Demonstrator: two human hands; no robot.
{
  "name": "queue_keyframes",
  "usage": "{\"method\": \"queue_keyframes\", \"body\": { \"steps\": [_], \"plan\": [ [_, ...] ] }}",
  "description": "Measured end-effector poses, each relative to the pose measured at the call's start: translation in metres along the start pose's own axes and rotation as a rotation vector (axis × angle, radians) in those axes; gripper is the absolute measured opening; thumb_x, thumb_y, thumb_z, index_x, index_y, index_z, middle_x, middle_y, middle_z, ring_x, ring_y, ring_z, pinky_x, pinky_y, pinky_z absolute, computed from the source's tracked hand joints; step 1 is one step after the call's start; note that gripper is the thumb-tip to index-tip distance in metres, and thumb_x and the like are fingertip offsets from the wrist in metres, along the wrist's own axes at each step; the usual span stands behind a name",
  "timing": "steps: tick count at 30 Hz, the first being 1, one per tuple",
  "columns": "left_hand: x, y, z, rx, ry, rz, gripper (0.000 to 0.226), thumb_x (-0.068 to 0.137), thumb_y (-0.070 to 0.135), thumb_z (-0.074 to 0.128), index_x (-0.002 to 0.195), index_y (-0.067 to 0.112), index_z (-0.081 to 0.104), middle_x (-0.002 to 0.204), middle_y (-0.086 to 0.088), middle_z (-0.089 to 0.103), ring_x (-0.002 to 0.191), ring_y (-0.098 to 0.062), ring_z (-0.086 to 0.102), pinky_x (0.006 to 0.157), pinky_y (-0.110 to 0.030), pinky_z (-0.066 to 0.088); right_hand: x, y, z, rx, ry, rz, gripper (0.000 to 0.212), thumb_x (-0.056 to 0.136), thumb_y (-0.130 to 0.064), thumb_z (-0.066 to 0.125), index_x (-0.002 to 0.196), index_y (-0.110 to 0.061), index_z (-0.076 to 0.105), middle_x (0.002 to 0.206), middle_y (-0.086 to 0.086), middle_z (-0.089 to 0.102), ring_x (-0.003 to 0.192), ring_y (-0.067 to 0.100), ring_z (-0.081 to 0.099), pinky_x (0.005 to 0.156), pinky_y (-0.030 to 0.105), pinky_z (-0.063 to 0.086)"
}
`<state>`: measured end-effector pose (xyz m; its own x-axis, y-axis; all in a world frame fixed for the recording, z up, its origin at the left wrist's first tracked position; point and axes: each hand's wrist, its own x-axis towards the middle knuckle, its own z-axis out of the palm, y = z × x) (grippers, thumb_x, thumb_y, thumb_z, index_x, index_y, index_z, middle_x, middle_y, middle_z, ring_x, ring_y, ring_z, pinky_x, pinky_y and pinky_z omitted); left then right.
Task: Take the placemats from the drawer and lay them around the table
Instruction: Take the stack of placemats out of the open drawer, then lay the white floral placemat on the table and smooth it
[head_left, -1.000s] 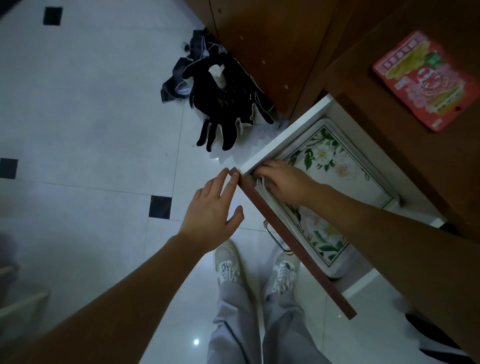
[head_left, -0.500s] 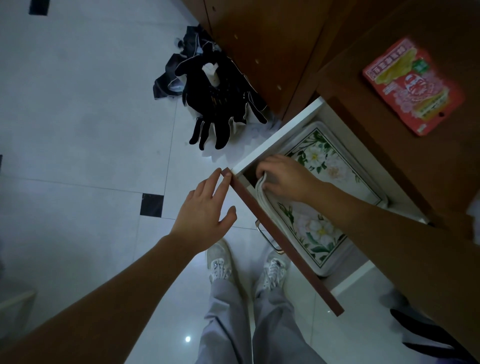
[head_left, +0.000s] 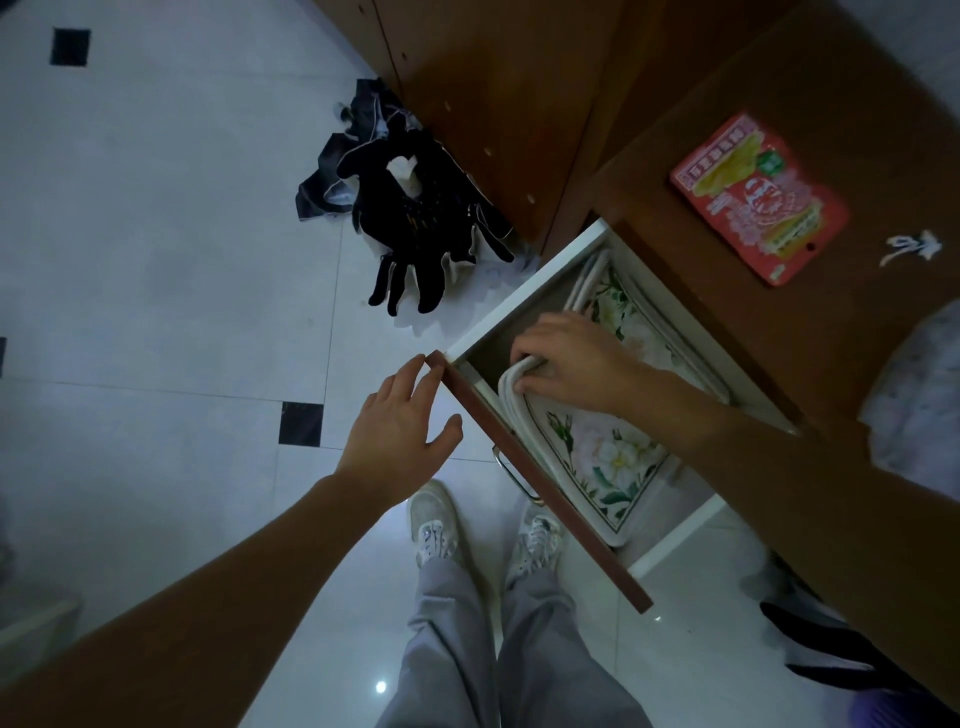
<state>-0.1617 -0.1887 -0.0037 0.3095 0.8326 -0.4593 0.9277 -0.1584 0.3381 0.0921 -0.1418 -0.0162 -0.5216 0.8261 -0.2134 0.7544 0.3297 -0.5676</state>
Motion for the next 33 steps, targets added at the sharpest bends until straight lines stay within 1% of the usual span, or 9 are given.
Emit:
{"method": "queue_keyframes", "body": {
  "steps": [3,8,11,15,20,24,28,31,33],
  "plan": [
    [-0.01,0.01,-0.013,-0.024,0.027,0.047,0.061,0.098,0.052,0.045,0.151,0.024,0.035,0.159,0.0,0.034,0.141,-0.025,0.039,0.113,-0.043,0.035,-0.018,-0.017,-0.025,0.031,0.05,-0.02,0.019,0.083,-0.039,0.074,0.091,-0.023,0.067,0.085,-0.01,0.062,0.088,0.011,0.049,0.073,0.024,0.027],
    [-0.045,0.03,-0.052,-0.131,0.086,0.043,0.058,0.098,0.047,0.05,0.148,0.019,0.041,0.153,-0.004,0.044,0.138,-0.024,0.042,0.11,-0.035,0.032,-0.044,-0.065,-0.081,0.202,0.152,0.094,0.018,0.084,-0.036,0.073,0.091,-0.02,0.068,0.086,-0.008,0.059,0.084,0.01,0.051,0.071,0.032,0.044],
    [-0.077,0.042,-0.089,-0.155,0.131,0.024,0.056,0.098,0.048,0.048,0.145,0.017,0.046,0.149,-0.003,0.047,0.136,-0.021,0.044,0.11,-0.036,0.036,-0.054,-0.103,-0.108,0.249,0.213,0.08,0.015,0.084,-0.032,0.072,0.089,-0.018,0.068,0.086,-0.006,0.062,0.087,0.012,0.052,0.071,0.034,0.045],
    [-0.129,0.058,-0.145,-0.234,0.194,-0.005,0.056,0.097,0.055,0.039,0.139,0.021,0.052,0.139,0.005,0.056,0.125,-0.011,0.05,0.101,-0.024,0.037,-0.06,-0.158,-0.149,0.25,0.271,0.078,0.014,0.085,-0.034,0.071,0.087,-0.022,0.066,0.081,-0.012,0.057,0.085,0.01,0.05,0.07,0.036,0.045],
    [-0.181,0.083,-0.21,-0.678,0.243,-0.188,0.035,0.093,0.056,0.055,0.115,0.031,0.067,0.109,0.017,0.068,0.103,-0.001,0.062,0.085,-0.02,0.052,-0.07,-0.218,-0.209,0.311,0.37,0.134,0.014,0.084,-0.044,0.069,0.089,-0.032,0.063,0.082,-0.015,0.057,0.078,0.004,0.052,0.061,0.026,0.038],
    [-0.212,0.093,-0.268,-0.667,0.47,-0.116,0.036,0.09,0.04,0.068,0.124,0.031,0.062,0.115,0.013,0.066,0.104,-0.003,0.061,0.087,-0.015,0.045,-0.084,-0.272,-0.259,0.424,0.431,0.113,0.017,0.083,-0.049,0.068,0.092,-0.036,0.064,0.083,-0.017,0.065,0.076,0.003,0.061,0.058,0.023,0.049],
    [-0.239,0.083,-0.322,-0.625,0.602,-0.052,0.052,0.088,0.034,0.073,0.137,0.027,0.055,0.116,0.007,0.062,0.104,-0.006,0.06,0.09,-0.02,0.05,-0.093,-0.332,-0.298,0.478,0.49,0.044,0.012,0.083,-0.042,0.072,0.089,-0.034,0.066,0.08,-0.017,0.066,0.07,0.003,0.061,0.056,0.02,0.044],
    [-0.256,0.068,-0.355,-0.515,0.682,-0.03,0.042,0.084,0.038,0.076,0.123,0.027,0.068,0.116,0.008,0.052,0.11,-0.01,0.055,0.095,-0.029,0.049,-0.098,-0.378,-0.313,0.489,0.507,0.029,0.012,0.083,-0.042,0.072,0.089,-0.034,0.065,0.083,-0.016,0.067,0.074,0.006,0.062,0.056,0.023,0.049],
    [-0.268,0.054,-0.373,-0.503,0.724,-0.012,0.036,0.08,0.042,0.077,0.113,0.029,0.071,0.118,0.01,0.051,0.115,-0.01,0.051,0.097,-0.027,0.045,-0.096,-0.407,-0.319,0.531,0.531,0.011,0.012,0.084,-0.038,0.073,0.09,-0.031,0.066,0.082,-0.013,0.067,0.074,0.009,0.062,0.057,0.028,0.051]
  ]
}}
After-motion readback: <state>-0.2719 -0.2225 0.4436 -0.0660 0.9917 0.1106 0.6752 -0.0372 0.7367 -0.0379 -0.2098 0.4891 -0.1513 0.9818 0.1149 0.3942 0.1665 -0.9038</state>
